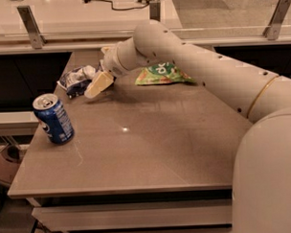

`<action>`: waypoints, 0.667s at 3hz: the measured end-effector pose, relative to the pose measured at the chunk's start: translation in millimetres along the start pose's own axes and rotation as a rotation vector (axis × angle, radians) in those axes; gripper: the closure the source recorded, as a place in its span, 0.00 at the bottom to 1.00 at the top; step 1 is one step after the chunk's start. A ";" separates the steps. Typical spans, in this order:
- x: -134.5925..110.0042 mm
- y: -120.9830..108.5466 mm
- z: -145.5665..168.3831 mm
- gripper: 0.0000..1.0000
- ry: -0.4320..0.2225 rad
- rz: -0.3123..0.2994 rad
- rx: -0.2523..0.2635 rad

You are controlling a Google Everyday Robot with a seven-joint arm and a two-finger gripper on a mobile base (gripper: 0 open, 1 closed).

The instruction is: Pick blue chip bag

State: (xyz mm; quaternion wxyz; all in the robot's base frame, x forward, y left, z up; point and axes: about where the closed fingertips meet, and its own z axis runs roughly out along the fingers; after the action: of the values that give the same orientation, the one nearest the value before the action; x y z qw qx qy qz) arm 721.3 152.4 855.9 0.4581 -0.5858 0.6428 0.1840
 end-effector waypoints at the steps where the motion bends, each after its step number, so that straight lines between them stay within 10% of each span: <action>1: 5.8 12.7 18.8 0.00 -0.023 0.034 -0.040; 2: 8.5 20.6 29.8 0.17 -0.046 0.049 -0.062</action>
Offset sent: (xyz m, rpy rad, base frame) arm -0.0085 0.0281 -0.0375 0.0862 0.0792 0.0504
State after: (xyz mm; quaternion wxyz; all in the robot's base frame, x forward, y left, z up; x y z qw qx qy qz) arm 714.3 175.6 827.6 0.4499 -0.5793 0.6402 0.2284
